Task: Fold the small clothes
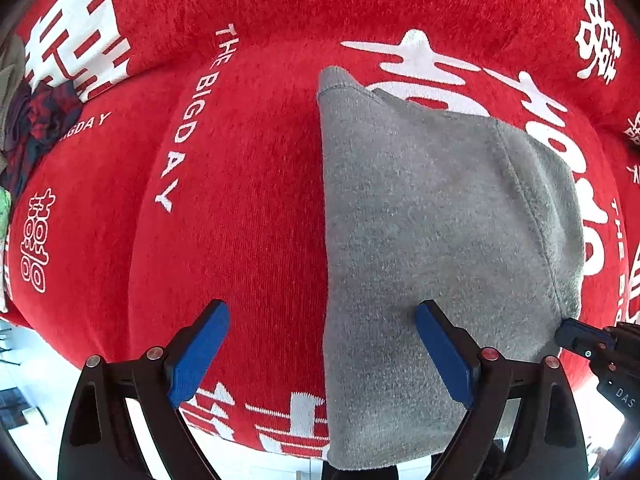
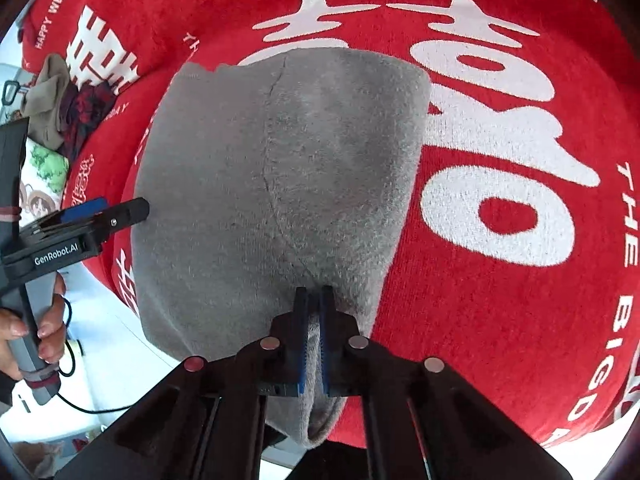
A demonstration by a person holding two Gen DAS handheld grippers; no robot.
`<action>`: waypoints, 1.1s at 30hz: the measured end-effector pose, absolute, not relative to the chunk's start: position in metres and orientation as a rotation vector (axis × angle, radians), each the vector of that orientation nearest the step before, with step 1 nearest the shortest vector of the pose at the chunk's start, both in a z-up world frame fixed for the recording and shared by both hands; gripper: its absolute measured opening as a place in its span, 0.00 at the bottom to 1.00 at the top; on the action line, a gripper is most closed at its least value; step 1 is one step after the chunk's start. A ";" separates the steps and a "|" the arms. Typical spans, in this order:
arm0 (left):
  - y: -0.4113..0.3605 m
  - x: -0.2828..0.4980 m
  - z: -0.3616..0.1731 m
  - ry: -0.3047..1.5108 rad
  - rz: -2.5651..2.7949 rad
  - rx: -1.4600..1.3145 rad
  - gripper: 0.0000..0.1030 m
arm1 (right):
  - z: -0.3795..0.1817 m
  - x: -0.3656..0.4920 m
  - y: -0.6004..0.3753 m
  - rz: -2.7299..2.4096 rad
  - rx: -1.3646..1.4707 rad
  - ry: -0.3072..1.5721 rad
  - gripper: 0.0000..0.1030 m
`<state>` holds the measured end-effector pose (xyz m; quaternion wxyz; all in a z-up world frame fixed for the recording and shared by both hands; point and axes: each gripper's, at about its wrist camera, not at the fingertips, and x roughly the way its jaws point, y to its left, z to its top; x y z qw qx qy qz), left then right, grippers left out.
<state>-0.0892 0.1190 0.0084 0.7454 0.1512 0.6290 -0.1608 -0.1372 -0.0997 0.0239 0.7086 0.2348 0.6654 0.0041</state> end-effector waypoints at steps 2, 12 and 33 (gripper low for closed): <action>0.120 -0.090 0.010 1.380 -0.340 0.338 0.92 | 0.028 -0.139 -0.100 -0.003 0.533 1.492 0.03; 0.123 -0.102 0.031 1.389 -0.354 0.362 0.92 | 0.048 -0.149 -0.107 -0.078 0.665 1.530 0.08; 0.124 -0.122 0.094 1.428 -0.408 0.326 1.00 | 0.125 -0.125 -0.096 -0.212 0.616 1.454 0.86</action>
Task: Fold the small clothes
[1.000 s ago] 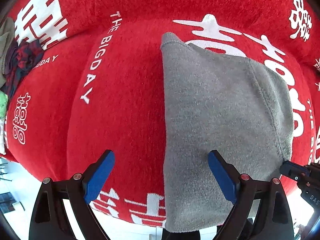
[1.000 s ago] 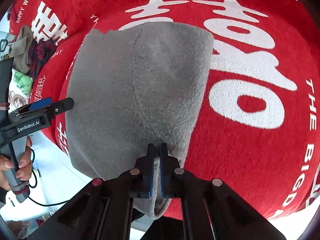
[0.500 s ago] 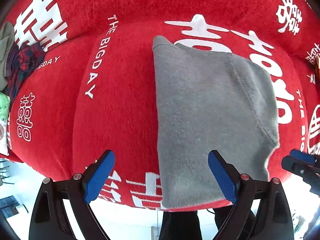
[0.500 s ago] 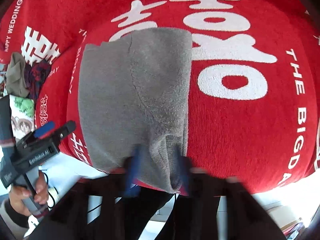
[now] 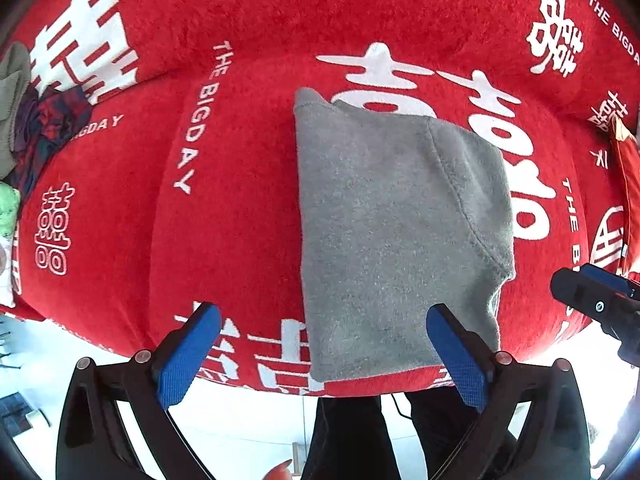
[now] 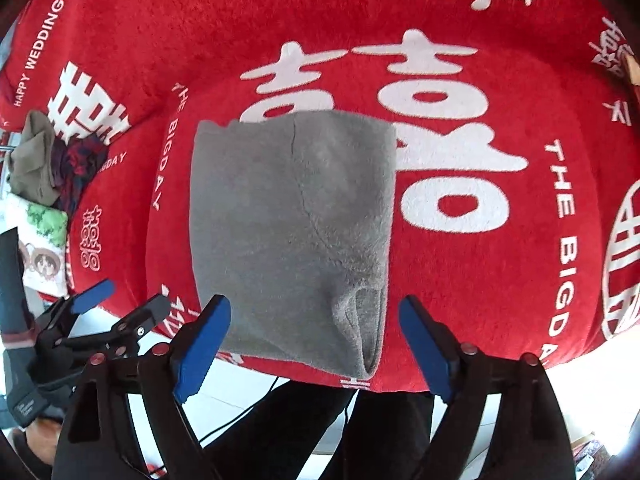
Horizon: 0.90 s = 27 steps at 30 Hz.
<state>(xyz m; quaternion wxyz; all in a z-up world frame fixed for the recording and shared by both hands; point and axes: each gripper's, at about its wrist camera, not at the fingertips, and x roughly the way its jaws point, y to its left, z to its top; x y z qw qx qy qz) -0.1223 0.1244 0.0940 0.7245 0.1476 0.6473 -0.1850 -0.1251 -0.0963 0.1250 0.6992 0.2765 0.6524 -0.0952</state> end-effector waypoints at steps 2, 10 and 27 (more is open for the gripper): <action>0.126 -0.121 0.099 1.417 -0.400 0.327 1.00 | 0.128 -0.124 -0.096 -0.233 0.609 1.453 1.00; 0.132 -0.118 0.117 1.393 -0.375 0.326 1.00 | 0.136 -0.120 -0.089 -0.263 0.575 1.505 1.00; 0.130 -0.117 0.131 1.391 -0.370 0.316 1.00 | 0.149 -0.116 -0.089 -0.310 0.537 1.519 1.00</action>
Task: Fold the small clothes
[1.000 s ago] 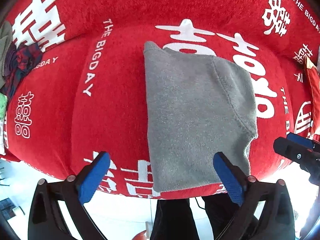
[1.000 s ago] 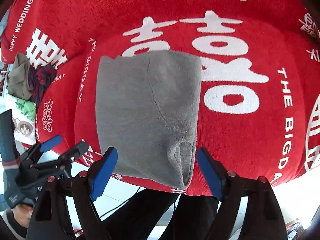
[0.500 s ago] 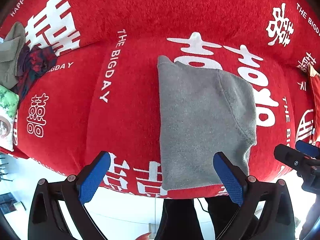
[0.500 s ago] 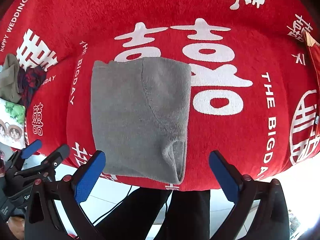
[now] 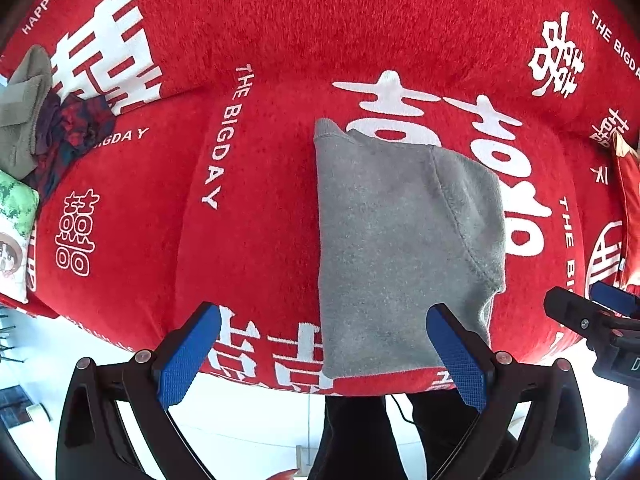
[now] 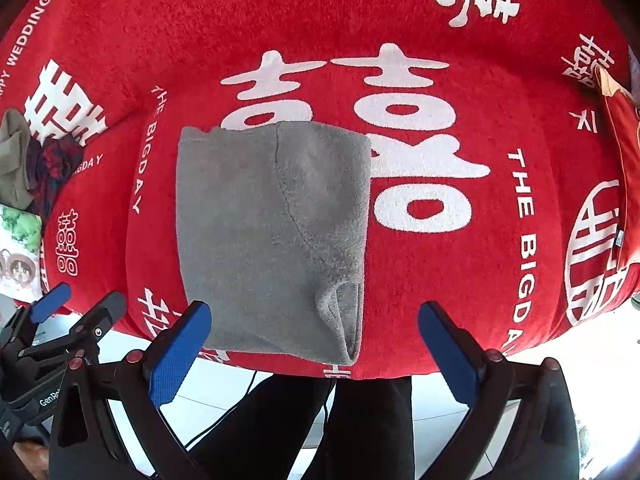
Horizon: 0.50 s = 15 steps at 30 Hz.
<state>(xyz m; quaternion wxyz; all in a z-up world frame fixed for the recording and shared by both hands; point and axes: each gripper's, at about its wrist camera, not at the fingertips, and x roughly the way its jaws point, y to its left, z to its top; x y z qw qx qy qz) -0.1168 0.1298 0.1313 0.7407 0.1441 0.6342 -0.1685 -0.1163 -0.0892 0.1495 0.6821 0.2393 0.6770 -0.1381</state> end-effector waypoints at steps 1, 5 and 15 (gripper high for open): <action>0.129 -0.117 0.132 1.389 -0.369 0.320 1.00 | 0.150 -0.116 -0.089 -0.312 0.535 1.519 1.00; 0.128 -0.116 0.133 1.387 -0.376 0.325 1.00 | 0.151 -0.116 -0.089 -0.324 0.523 1.518 1.00; 0.128 -0.116 0.132 1.390 -0.371 0.329 1.00 | 0.155 -0.115 -0.090 -0.350 0.478 1.519 1.00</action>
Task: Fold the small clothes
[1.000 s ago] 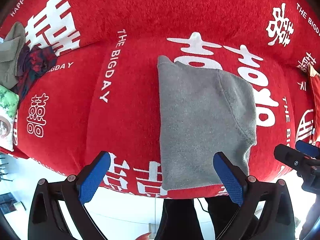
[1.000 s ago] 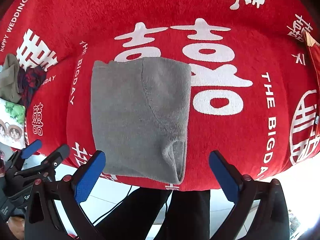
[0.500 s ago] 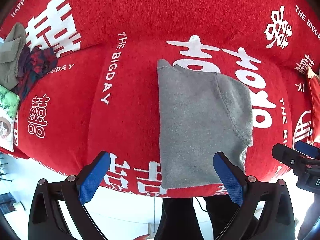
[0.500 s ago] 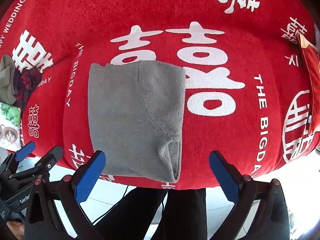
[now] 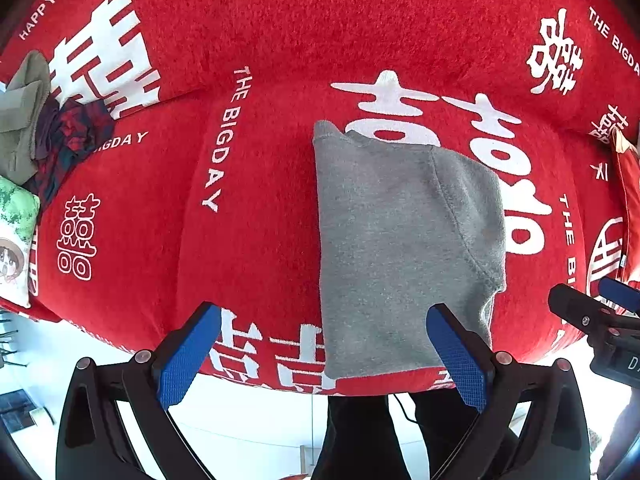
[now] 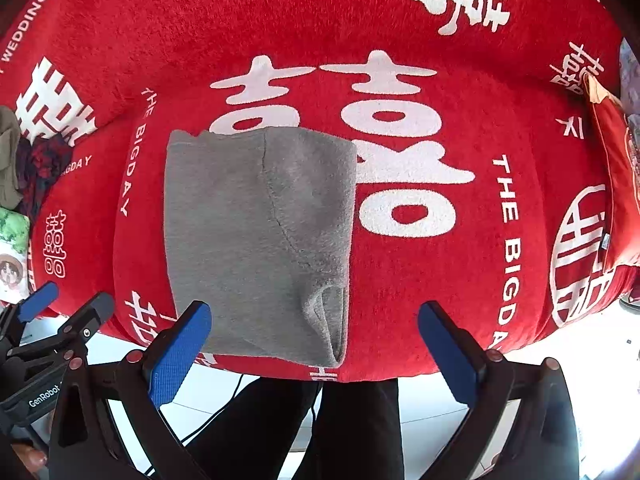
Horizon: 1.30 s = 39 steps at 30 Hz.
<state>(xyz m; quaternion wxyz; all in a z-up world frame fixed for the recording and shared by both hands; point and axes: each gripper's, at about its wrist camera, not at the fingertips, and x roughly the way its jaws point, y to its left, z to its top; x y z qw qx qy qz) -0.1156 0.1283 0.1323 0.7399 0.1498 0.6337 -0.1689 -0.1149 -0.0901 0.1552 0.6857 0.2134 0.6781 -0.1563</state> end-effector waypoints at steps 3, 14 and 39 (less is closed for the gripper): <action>0.128 -0.117 0.133 1.387 -0.370 0.334 1.00 | 0.157 -0.114 -0.090 -0.355 0.469 1.515 1.00; 0.128 -0.117 0.135 1.378 -0.368 0.341 1.00 | 0.159 -0.112 -0.092 -0.354 0.449 1.510 1.00; 0.131 -0.120 0.137 1.372 -0.362 0.342 1.00 | 0.164 -0.112 -0.087 -0.354 0.425 1.506 1.00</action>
